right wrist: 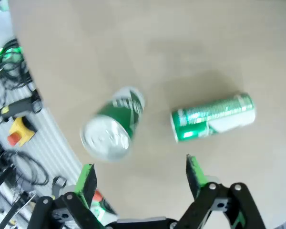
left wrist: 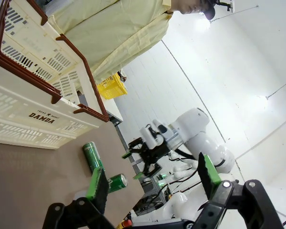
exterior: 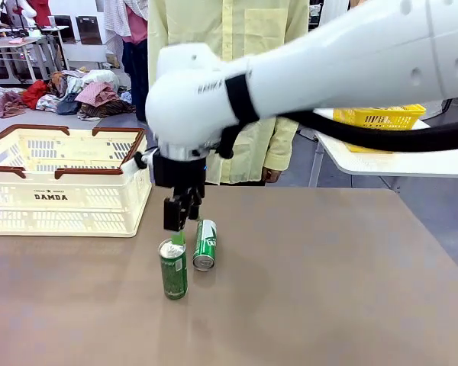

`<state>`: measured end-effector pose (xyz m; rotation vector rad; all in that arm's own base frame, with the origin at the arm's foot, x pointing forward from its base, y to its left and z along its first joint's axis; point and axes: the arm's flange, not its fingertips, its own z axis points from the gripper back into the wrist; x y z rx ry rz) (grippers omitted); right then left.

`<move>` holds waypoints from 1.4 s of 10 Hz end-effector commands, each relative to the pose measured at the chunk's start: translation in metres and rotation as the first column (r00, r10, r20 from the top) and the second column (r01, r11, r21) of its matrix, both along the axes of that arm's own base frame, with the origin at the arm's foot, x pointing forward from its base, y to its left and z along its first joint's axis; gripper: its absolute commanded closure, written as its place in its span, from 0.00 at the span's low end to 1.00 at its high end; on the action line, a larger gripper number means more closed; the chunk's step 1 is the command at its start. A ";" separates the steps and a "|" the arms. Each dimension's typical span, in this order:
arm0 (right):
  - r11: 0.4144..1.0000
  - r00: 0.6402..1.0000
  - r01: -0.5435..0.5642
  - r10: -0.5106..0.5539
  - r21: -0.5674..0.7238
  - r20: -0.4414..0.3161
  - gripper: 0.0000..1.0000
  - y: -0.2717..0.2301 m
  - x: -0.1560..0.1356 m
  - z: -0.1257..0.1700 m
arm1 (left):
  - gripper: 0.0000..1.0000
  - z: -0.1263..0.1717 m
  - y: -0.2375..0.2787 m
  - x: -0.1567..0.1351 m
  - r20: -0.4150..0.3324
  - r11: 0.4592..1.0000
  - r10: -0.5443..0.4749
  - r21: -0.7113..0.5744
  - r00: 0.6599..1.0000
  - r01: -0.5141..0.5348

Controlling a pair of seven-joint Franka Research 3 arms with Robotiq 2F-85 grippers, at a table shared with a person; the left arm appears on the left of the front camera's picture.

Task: Place the drinks into the Shopping basket.
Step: Pick up one drink and place it into the Shopping basket.

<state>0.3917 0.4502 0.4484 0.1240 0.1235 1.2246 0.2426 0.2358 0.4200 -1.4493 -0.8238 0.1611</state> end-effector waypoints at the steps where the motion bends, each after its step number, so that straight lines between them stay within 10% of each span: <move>1: 0.994 0.982 0.069 -0.054 0.081 -0.181 0.00 -0.055 0.011 0.061 | 0.00 0.003 0.000 -0.001 0.006 1.000 0.003 -0.019 1.000 -0.002; 4: 0.938 0.928 0.278 -0.206 0.208 -0.310 0.00 -0.172 0.031 0.121 | 0.00 0.003 0.000 -0.001 0.006 1.000 0.003 -0.019 1.000 -0.002; 7: 0.750 0.749 0.617 -0.467 0.239 -0.470 0.00 -0.305 0.015 0.140 | 0.00 0.003 0.000 -0.001 0.006 1.000 0.003 -0.019 1.000 -0.002; 11: 0.133 0.393 0.910 -0.573 0.392 -0.719 0.00 -0.468 -0.071 0.110 | 0.00 0.003 0.000 -0.001 0.006 1.000 0.003 -0.019 1.000 -0.002; 14: -0.191 0.292 0.884 -0.488 0.427 -0.822 0.00 -0.543 -0.127 0.054 | 0.00 0.003 0.000 -0.001 0.006 1.000 0.003 -0.019 1.000 -0.002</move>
